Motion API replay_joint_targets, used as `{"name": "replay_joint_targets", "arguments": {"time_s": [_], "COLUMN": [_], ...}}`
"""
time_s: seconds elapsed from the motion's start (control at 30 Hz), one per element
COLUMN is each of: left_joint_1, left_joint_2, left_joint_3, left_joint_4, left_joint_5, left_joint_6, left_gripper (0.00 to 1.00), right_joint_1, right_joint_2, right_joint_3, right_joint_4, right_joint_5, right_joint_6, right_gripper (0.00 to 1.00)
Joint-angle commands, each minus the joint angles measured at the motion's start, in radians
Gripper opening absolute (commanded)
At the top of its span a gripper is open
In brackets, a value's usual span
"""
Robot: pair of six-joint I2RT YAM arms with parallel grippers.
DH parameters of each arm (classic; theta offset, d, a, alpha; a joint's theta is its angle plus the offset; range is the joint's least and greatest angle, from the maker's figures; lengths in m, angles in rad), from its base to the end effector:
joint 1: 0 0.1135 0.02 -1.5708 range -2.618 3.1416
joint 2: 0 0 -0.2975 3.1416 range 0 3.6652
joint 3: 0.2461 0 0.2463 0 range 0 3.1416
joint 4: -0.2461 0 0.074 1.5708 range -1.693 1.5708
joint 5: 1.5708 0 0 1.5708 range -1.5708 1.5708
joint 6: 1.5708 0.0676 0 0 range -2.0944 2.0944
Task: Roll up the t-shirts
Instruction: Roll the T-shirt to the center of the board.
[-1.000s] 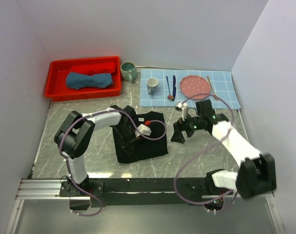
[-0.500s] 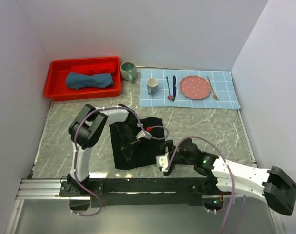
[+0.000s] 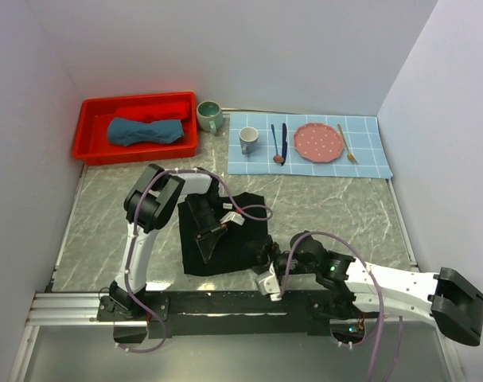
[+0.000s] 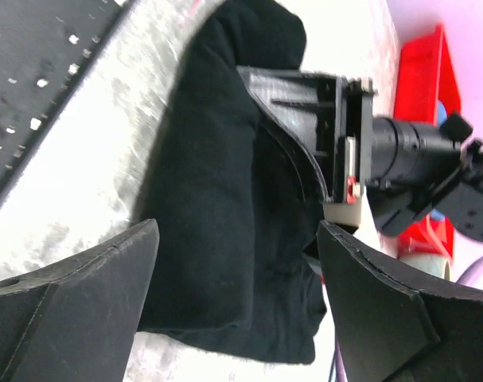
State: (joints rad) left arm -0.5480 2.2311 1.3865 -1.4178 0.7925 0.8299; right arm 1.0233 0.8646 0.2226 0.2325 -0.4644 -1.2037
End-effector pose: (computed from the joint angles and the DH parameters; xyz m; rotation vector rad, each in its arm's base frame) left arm 0.2553 -0.2122 0.1162 -1.2219 -2.0414 1.0936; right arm 0.0666 0.1673 0.1913 -1.8608 0.5825 0.3399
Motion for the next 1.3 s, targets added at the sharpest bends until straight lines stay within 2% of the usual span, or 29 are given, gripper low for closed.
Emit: {"name": "replay_joint_targets", "arguments": {"time_s": [0.0, 0.23, 0.53, 0.7, 0.87, 1.0, 1.13, 1.2, 1.23, 1.27], "left_joint_1": [0.026, 0.036, 0.037, 0.036, 0.037, 0.04, 0.074, 0.092, 0.115, 0.128], "left_joint_2": [0.028, 0.024, -0.005, 0.002, 0.009, 0.007, -0.016, -0.049, -0.068, -0.088], "left_joint_3": [0.042, 0.043, 0.011, 0.014, 0.011, 0.008, -0.012, -0.042, -0.055, -0.067], "left_joint_4": [0.046, 0.045, 0.046, 0.048, 0.046, 0.045, 0.045, 0.045, 0.045, 0.048], "left_joint_5": [-0.059, -0.009, 0.06, 0.063, 0.068, 0.071, 0.063, 0.054, 0.044, 0.047], "left_joint_6": [0.063, 0.043, 0.034, 0.034, 0.038, 0.041, 0.043, 0.04, 0.04, 0.038], "left_gripper": [0.01, 0.01, 0.01, 0.01, 0.01, 0.01, 0.01, 0.02, 0.04, 0.13], "right_joint_1": [0.008, 0.011, 0.095, 0.149, 0.184, 0.202, 0.202, 0.205, 0.204, 0.202], "right_joint_2": [-0.003, 0.082, 0.318, 0.442, 0.545, 0.596, 0.646, 0.639, 0.622, 0.614], "right_joint_3": [0.029, 0.043, 0.024, 0.026, 0.018, 0.035, 0.069, 0.073, 0.075, 0.086], "right_joint_4": [-0.071, -0.061, 0.212, 0.352, 0.442, 0.465, 0.423, 0.386, 0.369, 0.346], "right_joint_5": [-0.054, -0.117, 0.104, 0.251, 0.329, 0.394, 0.463, 0.484, 0.483, 0.468], "right_joint_6": [-0.033, -0.008, 0.067, 0.049, 0.03, 0.047, 0.081, 0.11, 0.118, 0.147], "right_gripper": [0.87, 0.86, 0.85, 0.79, 0.75, 0.65, 0.4, 0.36, 0.34, 0.32]}}
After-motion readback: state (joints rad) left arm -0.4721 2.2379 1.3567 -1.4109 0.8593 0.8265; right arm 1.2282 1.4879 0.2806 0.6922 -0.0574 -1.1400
